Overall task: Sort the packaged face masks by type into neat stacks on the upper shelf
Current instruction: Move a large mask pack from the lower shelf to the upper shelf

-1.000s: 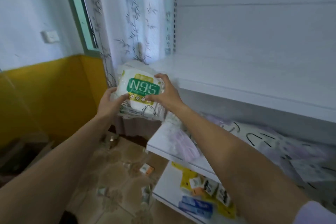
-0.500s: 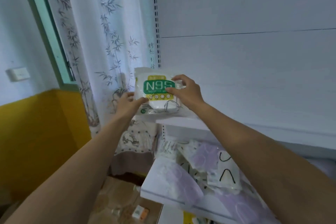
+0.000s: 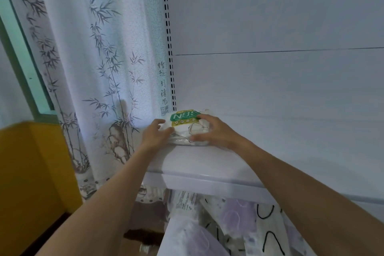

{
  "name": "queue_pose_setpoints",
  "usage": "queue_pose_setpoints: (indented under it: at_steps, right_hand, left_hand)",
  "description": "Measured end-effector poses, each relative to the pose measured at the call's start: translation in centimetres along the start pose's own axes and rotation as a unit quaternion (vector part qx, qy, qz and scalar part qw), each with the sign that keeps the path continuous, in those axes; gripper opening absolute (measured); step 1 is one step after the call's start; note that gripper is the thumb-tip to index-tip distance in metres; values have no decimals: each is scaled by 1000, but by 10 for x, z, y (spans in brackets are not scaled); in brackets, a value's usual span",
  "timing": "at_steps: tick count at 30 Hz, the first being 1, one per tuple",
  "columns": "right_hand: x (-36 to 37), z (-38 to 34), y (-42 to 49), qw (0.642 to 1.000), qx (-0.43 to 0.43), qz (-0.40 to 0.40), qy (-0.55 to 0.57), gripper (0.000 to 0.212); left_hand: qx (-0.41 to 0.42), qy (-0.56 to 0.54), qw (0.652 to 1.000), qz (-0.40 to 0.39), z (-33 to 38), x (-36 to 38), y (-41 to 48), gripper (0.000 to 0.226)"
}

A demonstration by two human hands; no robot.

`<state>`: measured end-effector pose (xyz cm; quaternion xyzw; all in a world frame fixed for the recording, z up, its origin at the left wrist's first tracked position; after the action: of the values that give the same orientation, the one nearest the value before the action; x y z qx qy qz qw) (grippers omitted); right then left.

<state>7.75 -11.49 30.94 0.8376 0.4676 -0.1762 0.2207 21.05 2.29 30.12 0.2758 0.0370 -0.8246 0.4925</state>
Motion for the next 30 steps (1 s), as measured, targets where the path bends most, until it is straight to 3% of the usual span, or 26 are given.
queue_pose_setpoints:
  at_steps: [4, 11, 14, 20, 30]
  right_hand:
    - [-1, 10, 24, 995, 18, 34, -93, 86]
    - [3, 20, 54, 972, 13, 149, -183, 65]
    - [9, 21, 68, 964, 19, 157, -215, 64]
    - [20, 19, 84, 932, 32, 151, -328, 62]
    - [-1, 4, 45, 896, 50, 187, -399, 73]
  left_hand:
    - [28, 115, 993, -16, 5, 12, 31, 47]
    - [59, 90, 992, -63, 3, 30, 68, 61]
    - [64, 211, 974, -46, -3, 25, 80, 58]
    - [60, 157, 985, -30, -9, 26, 95, 46]
    - [100, 271, 957, -2, -3, 10, 71, 57]
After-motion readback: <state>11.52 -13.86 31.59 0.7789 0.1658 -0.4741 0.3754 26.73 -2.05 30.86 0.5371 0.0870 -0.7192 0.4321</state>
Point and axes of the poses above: each hand's wrist, its own y-axis towards the middle knuckle, its own x-axis out of the palm, z = x × y, the point moved 6 cm from there along y, towards the middle knuckle, and after that the axes turned 2 degrees about y, right-handed, at the moved point
